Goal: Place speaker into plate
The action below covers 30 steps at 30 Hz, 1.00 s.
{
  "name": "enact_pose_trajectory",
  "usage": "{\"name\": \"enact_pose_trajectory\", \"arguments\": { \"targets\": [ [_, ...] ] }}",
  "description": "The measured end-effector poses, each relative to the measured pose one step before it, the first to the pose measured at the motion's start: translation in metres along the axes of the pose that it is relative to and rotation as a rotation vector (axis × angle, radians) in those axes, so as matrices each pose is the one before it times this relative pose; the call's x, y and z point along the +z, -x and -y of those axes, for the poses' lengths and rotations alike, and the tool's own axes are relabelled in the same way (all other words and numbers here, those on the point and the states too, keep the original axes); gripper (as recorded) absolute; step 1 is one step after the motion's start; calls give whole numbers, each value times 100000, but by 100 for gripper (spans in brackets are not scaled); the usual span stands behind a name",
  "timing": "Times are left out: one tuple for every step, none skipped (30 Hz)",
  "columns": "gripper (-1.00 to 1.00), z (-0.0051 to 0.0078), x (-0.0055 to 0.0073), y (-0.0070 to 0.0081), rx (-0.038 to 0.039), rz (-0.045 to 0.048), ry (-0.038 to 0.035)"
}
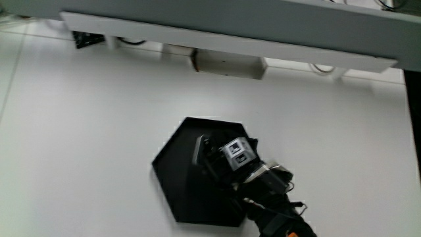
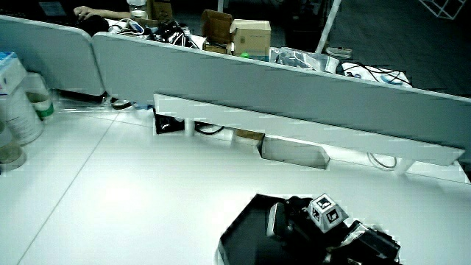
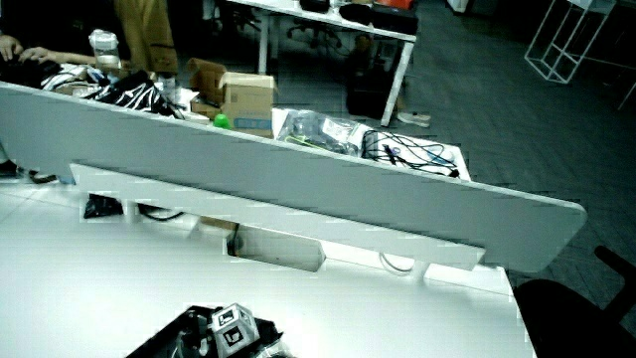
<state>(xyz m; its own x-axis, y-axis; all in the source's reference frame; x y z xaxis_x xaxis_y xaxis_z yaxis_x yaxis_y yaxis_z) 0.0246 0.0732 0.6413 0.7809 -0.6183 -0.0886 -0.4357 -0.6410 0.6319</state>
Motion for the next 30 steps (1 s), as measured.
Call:
{"name": "enact_pose_trajectory", "arguments": {
  "targets": [
    [0, -84, -387, 72, -939, 1844, 1789],
    [0, -201, -572, 16, -419, 1175, 1465],
    [0, 7, -275, -118, -773, 1178, 1474],
    [0, -93, -443, -167, -86, 139, 640],
    [0, -348, -786, -105, -1549, 1674, 3474],
    [0, -231, -595, -124, -41, 626, 2030],
    [0, 109, -134, -253, -1202, 875, 1434],
    [0, 61, -243, -191, -246, 544, 1358],
    [0, -218, -623, -34, 1612, -636, 1600],
    [0, -144, -460, -23, 302, 55, 2083],
    [0, 67, -226, -40, 234, -40, -54],
    [0, -80, -440, 55, -5, 541, 1687],
    [0, -293, -654, 134, 46, 1176, 1546],
    [0, 62, -215, -13, 845, 893, 758],
    [0, 40, -334, 68, -878, 1623, -285],
    [0, 214, -14, -107, -1207, -400, -1197],
    [0, -18, -90, -38, 149, -272, 334],
    [0, 62, 131, 2, -949, 169, -238],
    [0, 17, 216, 136, -2012, 1964, 71],
    [0, -282, -120, 284, 1340, -1552, 1621],
    [-7, -286, -283, 291, 1094, -158, 3300],
    [-14, 196, 197, 27, 544, -1173, -778],
    [-21, -313, -268, 31, 679, -1160, 969],
    [-29, 26, 80, -143, 1076, -2589, 4011],
    [-36, -573, -698, 99, 1189, -2891, 4940],
    [-43, -325, -532, 82, 3400, -3494, 4463],
    [-50, 422, -39, -50, -1041, -839, -3484],
    [-57, 291, -449, -179, -2792, -1086, -580],
    [-64, 571, -256, -411, -3668, -3797, -3947],
    [-71, 129, -685, -441, -1601, -3831, 1068]
  ]
}}
